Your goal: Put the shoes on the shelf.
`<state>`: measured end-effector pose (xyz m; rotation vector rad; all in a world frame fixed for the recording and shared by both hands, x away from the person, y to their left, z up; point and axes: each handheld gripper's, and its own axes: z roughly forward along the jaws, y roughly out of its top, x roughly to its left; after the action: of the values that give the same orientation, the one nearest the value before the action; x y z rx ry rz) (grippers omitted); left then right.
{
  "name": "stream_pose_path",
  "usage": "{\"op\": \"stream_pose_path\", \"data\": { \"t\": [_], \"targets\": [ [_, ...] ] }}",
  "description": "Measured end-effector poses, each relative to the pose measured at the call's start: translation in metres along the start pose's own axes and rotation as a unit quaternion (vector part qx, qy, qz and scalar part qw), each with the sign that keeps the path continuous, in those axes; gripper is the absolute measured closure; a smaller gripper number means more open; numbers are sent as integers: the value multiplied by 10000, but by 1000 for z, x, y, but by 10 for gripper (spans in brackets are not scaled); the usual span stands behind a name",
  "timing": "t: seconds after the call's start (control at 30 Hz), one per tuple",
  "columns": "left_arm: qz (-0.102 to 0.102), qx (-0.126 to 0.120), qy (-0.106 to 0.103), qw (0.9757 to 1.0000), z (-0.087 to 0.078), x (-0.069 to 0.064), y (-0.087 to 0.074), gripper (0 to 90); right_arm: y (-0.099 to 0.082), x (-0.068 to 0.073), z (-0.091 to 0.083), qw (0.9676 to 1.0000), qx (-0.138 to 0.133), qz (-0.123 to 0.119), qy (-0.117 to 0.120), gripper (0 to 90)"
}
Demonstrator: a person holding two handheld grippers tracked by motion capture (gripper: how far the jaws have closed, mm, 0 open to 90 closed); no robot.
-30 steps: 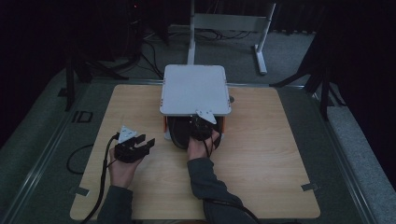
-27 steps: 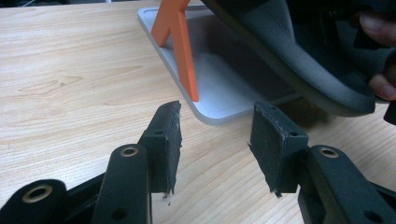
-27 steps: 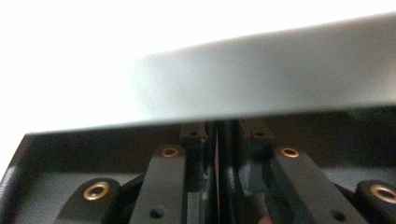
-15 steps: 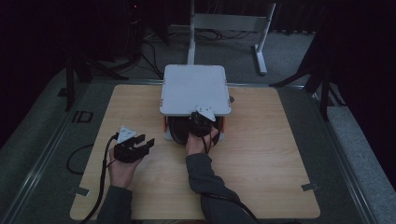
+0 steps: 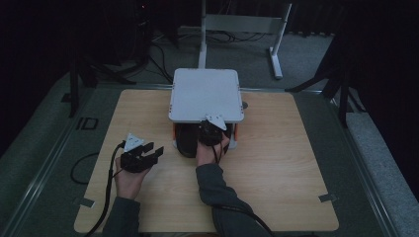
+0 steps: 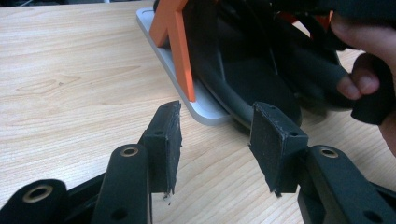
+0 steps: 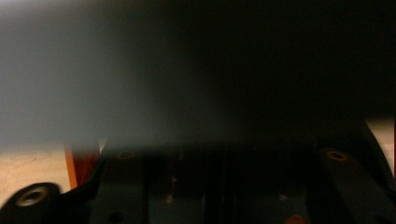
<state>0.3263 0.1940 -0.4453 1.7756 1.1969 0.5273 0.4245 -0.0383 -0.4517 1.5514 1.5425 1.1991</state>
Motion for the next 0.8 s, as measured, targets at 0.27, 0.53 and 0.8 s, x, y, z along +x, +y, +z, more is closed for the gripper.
{"op": "stream_pose_path", "data": {
  "t": [0.27, 0.53, 0.8],
  "targets": [
    [-9, -2, 39, 10000, 0, 1, -1, 531, -7, -1, -13, 9997, 20, -186, 163, 416],
    [10, 28, 82, 10000, 1, 0, -2, 526, -15, -15, -37, 9976, 341, -181, 567, 396],
    [6, 27, 85, 10000, 2, 2, -2, 524, -18, -27, -48, 9924, 751, -300, 931, 415]
  ]
}}
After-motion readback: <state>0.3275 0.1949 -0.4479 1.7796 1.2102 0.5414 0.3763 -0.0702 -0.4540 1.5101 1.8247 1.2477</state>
